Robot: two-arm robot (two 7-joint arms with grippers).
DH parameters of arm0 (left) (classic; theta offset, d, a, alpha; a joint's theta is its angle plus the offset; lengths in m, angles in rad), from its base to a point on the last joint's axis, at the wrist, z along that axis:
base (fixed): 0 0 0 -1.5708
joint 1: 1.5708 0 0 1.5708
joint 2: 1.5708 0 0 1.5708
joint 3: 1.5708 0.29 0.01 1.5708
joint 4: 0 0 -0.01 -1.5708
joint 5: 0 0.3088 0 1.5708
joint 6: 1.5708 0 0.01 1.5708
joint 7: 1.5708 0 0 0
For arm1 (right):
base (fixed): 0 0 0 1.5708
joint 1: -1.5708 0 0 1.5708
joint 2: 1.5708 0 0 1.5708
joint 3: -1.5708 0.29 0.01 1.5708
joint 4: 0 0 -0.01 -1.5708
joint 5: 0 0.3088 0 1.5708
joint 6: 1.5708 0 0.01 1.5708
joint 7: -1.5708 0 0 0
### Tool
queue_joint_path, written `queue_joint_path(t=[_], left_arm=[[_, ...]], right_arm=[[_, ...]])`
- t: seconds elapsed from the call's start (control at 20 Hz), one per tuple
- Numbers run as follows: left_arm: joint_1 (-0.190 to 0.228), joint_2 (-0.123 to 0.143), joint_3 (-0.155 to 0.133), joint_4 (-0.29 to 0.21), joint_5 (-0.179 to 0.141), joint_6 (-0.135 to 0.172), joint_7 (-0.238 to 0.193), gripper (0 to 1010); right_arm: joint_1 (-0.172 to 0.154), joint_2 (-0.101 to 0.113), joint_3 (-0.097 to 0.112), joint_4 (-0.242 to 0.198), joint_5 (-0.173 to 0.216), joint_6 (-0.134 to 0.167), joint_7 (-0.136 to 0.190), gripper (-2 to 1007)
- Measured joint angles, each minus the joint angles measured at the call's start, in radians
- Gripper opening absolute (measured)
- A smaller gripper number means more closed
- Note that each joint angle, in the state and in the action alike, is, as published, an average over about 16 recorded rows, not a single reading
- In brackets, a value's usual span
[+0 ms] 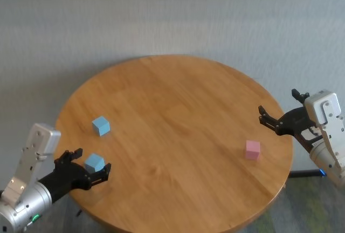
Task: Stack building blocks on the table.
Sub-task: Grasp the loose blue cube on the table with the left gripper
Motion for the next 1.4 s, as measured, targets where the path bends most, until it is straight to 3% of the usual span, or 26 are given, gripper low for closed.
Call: queue_joint_path(t=[0.95,1.4], left_arm=[[-0.052,-0.041,-0.016,0.065,0.052,0.031,-0.023,1000],[-0.065,-0.049,-0.021,0.084,0.070,0.061,-0.049,1000]], right_arm=[[0.000,0.000,0.000,0.000,0.000,0.000,0.000,1005],[0.000,0.000,0.000,0.000,0.000,0.000,0.000,1005]])
